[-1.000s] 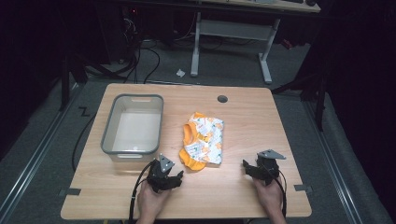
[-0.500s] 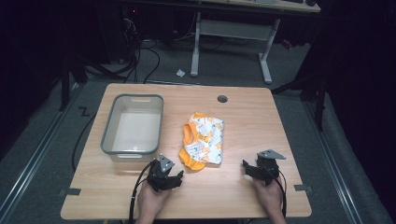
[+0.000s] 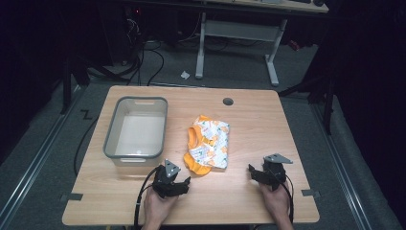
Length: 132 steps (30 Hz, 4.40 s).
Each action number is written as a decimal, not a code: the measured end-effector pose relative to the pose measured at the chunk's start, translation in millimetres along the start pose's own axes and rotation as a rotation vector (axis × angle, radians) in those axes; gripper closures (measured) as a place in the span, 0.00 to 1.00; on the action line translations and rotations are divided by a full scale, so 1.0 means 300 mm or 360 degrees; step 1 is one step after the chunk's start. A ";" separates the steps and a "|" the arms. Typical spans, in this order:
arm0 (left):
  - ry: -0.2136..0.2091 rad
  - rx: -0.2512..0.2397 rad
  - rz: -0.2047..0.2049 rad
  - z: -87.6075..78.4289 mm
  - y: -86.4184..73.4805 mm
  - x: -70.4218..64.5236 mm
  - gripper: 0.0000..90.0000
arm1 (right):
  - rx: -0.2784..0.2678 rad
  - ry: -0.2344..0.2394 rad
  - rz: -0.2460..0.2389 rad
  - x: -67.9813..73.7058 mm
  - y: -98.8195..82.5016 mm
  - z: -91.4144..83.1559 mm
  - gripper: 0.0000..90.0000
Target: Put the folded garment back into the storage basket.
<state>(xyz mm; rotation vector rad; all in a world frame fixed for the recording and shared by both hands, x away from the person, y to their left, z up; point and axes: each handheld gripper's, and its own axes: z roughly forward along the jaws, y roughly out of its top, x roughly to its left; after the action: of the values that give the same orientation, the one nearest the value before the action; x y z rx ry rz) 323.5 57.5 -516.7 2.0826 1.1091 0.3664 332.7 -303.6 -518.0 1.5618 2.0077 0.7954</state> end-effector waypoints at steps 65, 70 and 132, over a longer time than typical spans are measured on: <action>0.0041 0.0135 -0.0172 0.265 0.395 0.089 0.28 | 0.0006 0.0008 -0.0004 0.004 -0.004 -0.004 0.32; 0.0050 0.0191 -0.0175 0.304 0.379 0.099 0.27 | 0.0007 0.0008 -0.0003 0.003 -0.004 -0.004 0.32; -0.0287 -0.0008 -0.0097 0.181 0.411 0.037 0.82 | 0.0008 0.0018 -0.0010 0.004 -0.004 -0.005 0.31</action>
<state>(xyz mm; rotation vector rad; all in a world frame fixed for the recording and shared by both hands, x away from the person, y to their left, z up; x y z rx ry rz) 433.3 -3.2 -466.3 2.0283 1.0593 0.1486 330.5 -302.8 -517.9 1.5566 2.0228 0.7992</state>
